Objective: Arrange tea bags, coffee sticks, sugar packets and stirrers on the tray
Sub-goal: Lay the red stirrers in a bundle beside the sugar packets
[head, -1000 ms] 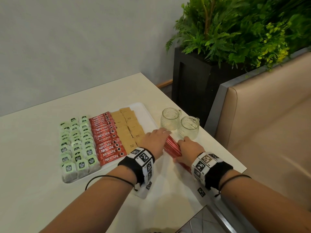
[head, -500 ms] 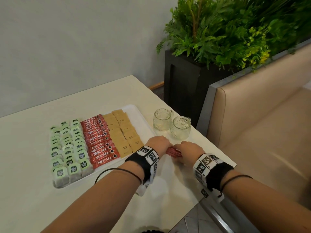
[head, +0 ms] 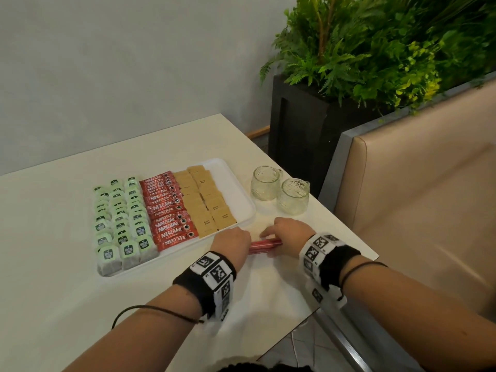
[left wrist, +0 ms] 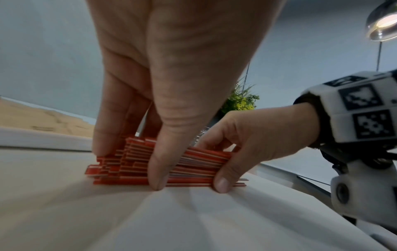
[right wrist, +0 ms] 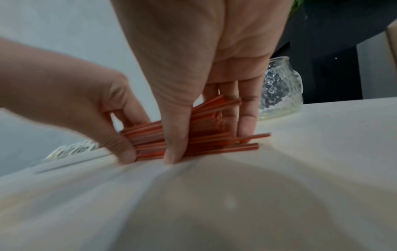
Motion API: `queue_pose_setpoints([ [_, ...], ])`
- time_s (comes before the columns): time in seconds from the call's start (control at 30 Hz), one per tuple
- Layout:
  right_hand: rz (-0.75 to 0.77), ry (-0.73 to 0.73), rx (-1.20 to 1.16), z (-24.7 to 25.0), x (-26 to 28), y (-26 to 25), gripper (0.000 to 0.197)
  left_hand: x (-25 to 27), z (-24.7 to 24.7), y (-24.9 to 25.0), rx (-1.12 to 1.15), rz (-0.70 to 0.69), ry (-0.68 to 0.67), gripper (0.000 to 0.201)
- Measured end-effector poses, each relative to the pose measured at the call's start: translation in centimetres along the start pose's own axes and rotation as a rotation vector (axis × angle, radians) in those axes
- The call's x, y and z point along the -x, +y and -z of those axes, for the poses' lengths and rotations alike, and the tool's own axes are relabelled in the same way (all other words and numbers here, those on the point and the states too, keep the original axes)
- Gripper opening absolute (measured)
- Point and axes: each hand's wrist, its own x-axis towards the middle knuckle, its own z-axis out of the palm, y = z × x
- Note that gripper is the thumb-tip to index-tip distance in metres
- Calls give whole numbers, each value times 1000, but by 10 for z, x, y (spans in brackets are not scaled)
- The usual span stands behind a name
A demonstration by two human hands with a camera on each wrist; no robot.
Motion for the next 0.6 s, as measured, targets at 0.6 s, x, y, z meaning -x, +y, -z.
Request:
queue_pose_setpoints([
  [0.6, 127, 7, 123, 3, -20, -33, 34, 22, -3, -29, 68, 73, 31, 29],
])
